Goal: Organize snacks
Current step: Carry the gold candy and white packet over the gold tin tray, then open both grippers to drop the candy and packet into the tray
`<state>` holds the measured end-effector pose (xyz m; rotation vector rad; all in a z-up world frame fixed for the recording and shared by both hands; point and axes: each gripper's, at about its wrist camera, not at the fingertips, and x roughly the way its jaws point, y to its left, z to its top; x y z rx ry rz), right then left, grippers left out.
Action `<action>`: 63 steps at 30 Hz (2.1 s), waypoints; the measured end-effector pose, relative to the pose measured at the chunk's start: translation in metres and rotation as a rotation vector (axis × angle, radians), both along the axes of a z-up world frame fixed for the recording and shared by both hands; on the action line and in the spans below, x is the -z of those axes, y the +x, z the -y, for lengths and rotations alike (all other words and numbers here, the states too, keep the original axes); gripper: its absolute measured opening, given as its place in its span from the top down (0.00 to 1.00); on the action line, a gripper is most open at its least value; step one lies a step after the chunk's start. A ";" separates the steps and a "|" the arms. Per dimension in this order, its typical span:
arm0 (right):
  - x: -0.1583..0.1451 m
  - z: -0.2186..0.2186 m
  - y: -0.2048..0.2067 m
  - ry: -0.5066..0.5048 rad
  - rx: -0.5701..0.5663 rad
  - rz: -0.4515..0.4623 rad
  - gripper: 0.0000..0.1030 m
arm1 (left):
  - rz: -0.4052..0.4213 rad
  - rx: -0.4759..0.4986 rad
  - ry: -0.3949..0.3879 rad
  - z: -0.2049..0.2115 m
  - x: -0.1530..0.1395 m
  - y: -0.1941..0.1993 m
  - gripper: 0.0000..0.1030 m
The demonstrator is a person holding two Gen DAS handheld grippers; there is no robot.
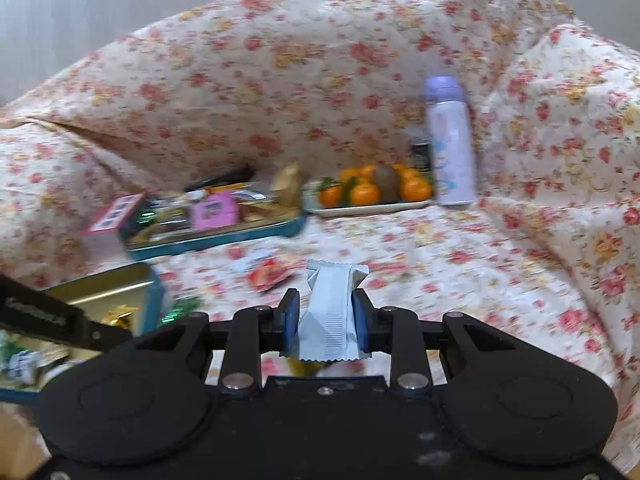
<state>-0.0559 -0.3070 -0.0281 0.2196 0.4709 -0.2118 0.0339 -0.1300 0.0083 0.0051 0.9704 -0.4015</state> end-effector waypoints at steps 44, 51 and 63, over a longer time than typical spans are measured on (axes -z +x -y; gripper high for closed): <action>0.007 -0.197 0.079 -0.050 -0.318 -0.118 0.71 | 0.045 -0.339 0.030 -0.195 0.029 0.066 0.74; 0.011 -0.197 0.087 -0.072 -0.304 -0.128 0.71 | 0.010 -0.326 -0.007 -0.196 0.032 0.066 0.70; 0.009 -0.199 0.090 -0.081 -0.304 -0.125 0.73 | -0.002 -0.334 -0.028 -0.197 0.030 0.062 0.68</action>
